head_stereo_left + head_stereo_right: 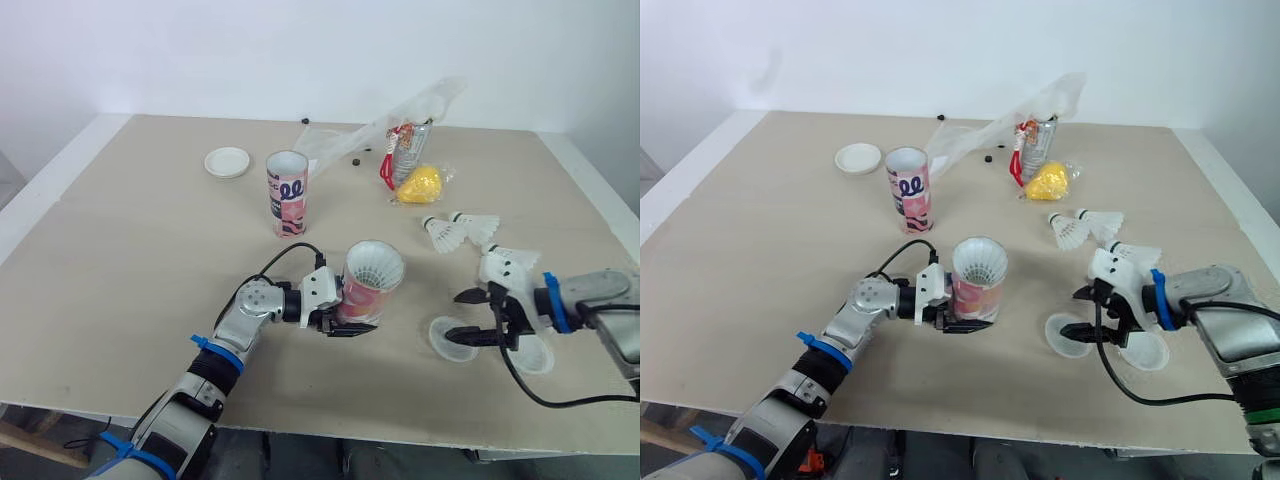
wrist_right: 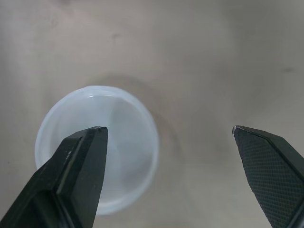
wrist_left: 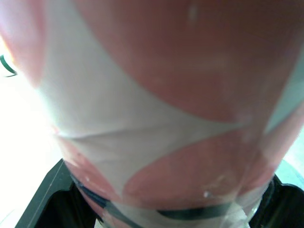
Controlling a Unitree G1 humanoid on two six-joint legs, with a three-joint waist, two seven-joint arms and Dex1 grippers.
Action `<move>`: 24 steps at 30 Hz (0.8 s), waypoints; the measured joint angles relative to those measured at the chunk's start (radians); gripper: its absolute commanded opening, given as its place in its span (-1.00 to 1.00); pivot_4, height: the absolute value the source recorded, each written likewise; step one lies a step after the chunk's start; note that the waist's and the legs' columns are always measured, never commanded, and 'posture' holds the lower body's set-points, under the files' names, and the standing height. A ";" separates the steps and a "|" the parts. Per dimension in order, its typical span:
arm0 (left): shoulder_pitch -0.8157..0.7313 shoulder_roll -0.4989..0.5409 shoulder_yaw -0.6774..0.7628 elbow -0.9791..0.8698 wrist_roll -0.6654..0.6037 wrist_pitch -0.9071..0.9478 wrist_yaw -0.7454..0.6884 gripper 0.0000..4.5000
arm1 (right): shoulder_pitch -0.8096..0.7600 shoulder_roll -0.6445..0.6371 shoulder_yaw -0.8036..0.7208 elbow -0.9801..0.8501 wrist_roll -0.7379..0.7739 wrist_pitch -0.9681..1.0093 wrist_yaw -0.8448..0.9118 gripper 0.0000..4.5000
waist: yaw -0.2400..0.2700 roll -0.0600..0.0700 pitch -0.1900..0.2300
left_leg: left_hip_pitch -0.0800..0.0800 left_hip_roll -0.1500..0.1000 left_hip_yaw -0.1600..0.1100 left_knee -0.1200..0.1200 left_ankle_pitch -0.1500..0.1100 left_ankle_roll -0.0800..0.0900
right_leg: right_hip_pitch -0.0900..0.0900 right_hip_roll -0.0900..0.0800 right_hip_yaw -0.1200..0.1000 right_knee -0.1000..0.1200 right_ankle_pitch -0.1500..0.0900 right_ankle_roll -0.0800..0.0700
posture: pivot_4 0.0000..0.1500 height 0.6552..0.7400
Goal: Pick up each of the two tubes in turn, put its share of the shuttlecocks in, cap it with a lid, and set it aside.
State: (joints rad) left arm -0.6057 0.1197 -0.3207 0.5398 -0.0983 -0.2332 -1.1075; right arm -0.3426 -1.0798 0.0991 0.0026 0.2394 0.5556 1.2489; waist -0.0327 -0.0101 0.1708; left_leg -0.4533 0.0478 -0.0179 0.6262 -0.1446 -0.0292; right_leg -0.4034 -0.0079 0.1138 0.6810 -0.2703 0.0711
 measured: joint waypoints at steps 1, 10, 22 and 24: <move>0.000 0.000 0.000 0.000 0.000 0.000 0.000 0.52 | -0.006 -0.002 0.009 0.000 -0.013 -0.011 0.003 0.22 | 0.000 0.000 0.000 | 0.000 0.000 0.000 0.000 0.000 0.000 | 0.000 0.000 0.000 0.000 0.000 0.000 | 1.00 1.00; 0.000 -0.001 0.001 -0.001 0.001 0.004 0.004 0.52 | 0.002 -0.021 0.019 -0.017 -0.034 -0.040 0.041 -0.96 | 0.000 0.000 0.000 | 0.000 0.000 0.000 0.000 0.000 0.000 | 0.000 0.000 0.000 0.000 0.000 -0.001 | 1.00 1.00; -0.001 0.000 0.004 -0.002 -0.001 0.019 0.003 0.52 | 0.023 -0.034 -0.080 -0.136 0.074 -0.041 0.092 -0.96 | -0.001 0.000 0.000 | 0.000 0.000 0.000 0.000 0.000 0.000 | 0.001 0.000 0.000 0.000 0.000 0.000 | 1.00 1.00; -0.002 0.001 0.005 -0.002 -0.002 0.024 -0.001 0.52 | -0.017 -0.038 -0.107 -0.160 0.114 -0.042 0.117 -0.96 | -0.002 0.000 0.000 | 0.000 0.000 0.000 0.000 0.000 0.000 | 0.000 0.000 0.000 0.000 0.000 -0.001 | 1.00 1.00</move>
State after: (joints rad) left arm -0.6077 0.1210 -0.3155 0.5378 -0.0999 -0.2095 -1.1082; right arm -0.3594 -1.1178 -0.0083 -0.1571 0.3534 0.5132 1.3659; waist -0.0350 -0.0101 0.1709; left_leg -0.4529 0.0478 -0.0181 0.6265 -0.1444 -0.0292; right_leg -0.4029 -0.0079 0.1138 0.6810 -0.2703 0.0706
